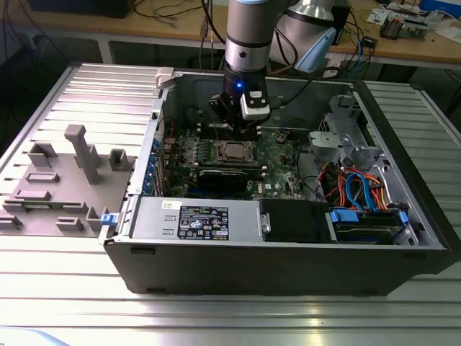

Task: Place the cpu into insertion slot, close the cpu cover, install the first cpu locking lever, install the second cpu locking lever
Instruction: 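Install the first cpu locking lever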

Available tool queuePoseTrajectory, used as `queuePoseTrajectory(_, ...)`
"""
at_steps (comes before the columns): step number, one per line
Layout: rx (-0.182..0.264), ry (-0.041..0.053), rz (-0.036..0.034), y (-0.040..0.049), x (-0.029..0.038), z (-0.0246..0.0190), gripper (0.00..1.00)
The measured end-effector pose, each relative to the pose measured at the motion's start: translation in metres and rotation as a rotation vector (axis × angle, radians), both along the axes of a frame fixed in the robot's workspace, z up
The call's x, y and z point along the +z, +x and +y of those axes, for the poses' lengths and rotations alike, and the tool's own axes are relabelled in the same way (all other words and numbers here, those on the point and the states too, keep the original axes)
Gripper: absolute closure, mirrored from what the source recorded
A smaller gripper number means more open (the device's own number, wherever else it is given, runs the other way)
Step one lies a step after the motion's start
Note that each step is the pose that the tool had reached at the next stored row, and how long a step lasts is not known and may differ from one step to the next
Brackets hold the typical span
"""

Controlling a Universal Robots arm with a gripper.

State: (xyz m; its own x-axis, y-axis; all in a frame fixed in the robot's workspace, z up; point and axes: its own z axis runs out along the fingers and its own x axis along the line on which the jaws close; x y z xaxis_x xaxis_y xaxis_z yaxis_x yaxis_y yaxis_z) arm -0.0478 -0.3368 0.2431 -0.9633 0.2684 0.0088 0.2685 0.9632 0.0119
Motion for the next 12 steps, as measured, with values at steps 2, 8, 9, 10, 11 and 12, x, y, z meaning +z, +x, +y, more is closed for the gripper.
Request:
queuePoseTrajectory(2,0.007,0.0010,-0.0254,-0.0008,0.0000,0.0000,0.89)
queuePoseTrajectory(8,0.068,0.0106,-0.0349,-0.0010,0.0014,0.0001,0.89)
queuePoseTrajectory(9,0.087,0.0109,-0.0347,-0.0010,0.0014,0.0000,0.89)
queuePoseTrajectory(10,0.109,0.0113,-0.0346,-0.0010,0.0014,0.0000,0.89)
queuePoseTrajectory(11,0.128,0.0117,-0.0346,-0.0010,0.0014,0.0000,0.89)
queuePoseTrajectory(12,0.148,0.0120,-0.0345,-0.0010,0.0014,0.0000,0.89)
